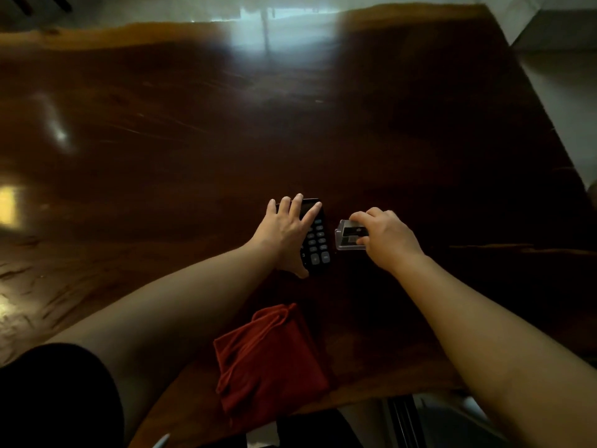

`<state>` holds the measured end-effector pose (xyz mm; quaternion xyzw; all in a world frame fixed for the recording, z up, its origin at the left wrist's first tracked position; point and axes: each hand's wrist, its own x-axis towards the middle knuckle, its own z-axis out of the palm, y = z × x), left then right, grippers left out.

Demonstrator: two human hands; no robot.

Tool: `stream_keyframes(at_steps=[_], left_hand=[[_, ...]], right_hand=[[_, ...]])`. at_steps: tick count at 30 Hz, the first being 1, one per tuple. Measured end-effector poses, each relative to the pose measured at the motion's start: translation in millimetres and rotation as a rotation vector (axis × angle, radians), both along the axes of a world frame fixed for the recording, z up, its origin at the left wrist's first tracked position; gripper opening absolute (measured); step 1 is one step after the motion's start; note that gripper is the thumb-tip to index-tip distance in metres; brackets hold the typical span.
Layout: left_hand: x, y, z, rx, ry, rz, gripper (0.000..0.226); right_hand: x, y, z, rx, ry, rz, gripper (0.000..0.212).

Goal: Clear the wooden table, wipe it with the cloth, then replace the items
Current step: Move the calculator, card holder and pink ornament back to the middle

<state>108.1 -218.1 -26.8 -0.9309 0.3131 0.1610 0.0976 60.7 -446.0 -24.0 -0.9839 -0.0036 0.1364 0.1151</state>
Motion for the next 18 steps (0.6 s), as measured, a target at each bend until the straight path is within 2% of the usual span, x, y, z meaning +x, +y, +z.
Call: stream_keyframes(at_steps=[7,13,18], left_hand=[[7.2,-10.6,-11.9,0.006,-0.017,-0.036,0.158],[13.4,-8.8,-18.0,-0.018,0.04,-0.019,0.163],[12.2,5.4,-15.3,-0.13,0.024,-0.016,0.157]], right_hand=[[1.1,-3.2,-15.5,0.001,0.016,0.008,0.053],[5.1,1.2,-21.2,-0.015,-0.012,0.004,0.056],[3.3,9.8,-10.7,-0.034,0.029,-0.047,0.072]])
